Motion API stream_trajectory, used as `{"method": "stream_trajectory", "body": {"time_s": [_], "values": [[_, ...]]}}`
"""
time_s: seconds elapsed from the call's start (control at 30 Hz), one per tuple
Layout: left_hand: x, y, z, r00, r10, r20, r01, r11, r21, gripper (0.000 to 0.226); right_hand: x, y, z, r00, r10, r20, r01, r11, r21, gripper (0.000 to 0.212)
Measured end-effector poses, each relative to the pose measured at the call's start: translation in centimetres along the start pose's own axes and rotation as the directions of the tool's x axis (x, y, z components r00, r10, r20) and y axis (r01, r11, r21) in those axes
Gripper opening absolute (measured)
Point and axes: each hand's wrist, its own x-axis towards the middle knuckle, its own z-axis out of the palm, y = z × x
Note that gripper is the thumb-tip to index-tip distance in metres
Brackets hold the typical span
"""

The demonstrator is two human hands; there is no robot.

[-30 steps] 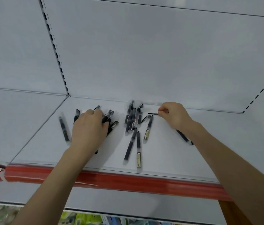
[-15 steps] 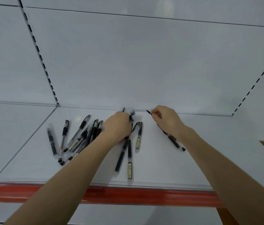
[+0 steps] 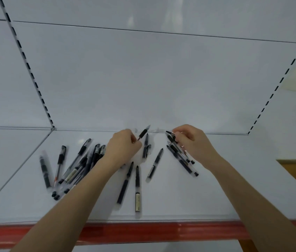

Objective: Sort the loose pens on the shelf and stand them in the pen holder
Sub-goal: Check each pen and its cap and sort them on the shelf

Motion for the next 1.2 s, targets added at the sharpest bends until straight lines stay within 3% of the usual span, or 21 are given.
{"method": "stream_trajectory", "body": {"time_s": [0.1, 0.17, 0.33, 0.8, 1.0, 1.2], "values": [[-2.3, 0.2, -1.6, 0.998, 0.011, -0.058, -0.029, 0.947, -0.318, 0.006, -0.2, -1.5, -0.5, 1.0, -0.006, 0.023, 0.002, 0.982, 0.19, 0.016], [-3.9, 0.2, -2.6, 0.993, 0.047, -0.104, -0.084, 0.92, -0.382, 0.01, -0.3, -2.5, -0.7, 0.998, -0.03, 0.058, 0.015, 0.972, 0.234, 0.016], [-6.5, -0.2, -4.7, 0.973, 0.157, -0.171, -0.206, 0.924, -0.322, 0.022, -0.5, -4.9, -0.9, 0.99, -0.126, 0.07, 0.106, 0.966, 0.235, 0.017], [-8.3, -0.3, -5.5, 0.964, 0.207, -0.167, -0.25, 0.92, -0.302, 0.025, -2.3, -7.7, 0.6, 0.945, -0.228, 0.235, 0.186, 0.965, 0.187, 0.02], [-8.8, 0.4, -5.2, 0.944, 0.243, -0.225, -0.308, 0.892, -0.33, 0.026, -2.7, -7.8, 1.8, 0.968, -0.23, 0.103, 0.185, 0.926, 0.329, 0.015], [-9.2, 0.1, -4.5, 0.928, 0.226, -0.297, -0.327, 0.875, -0.358, 0.033, -3.0, -7.5, 3.2, 0.95, -0.304, 0.072, 0.271, 0.917, 0.292, 0.019]]}}
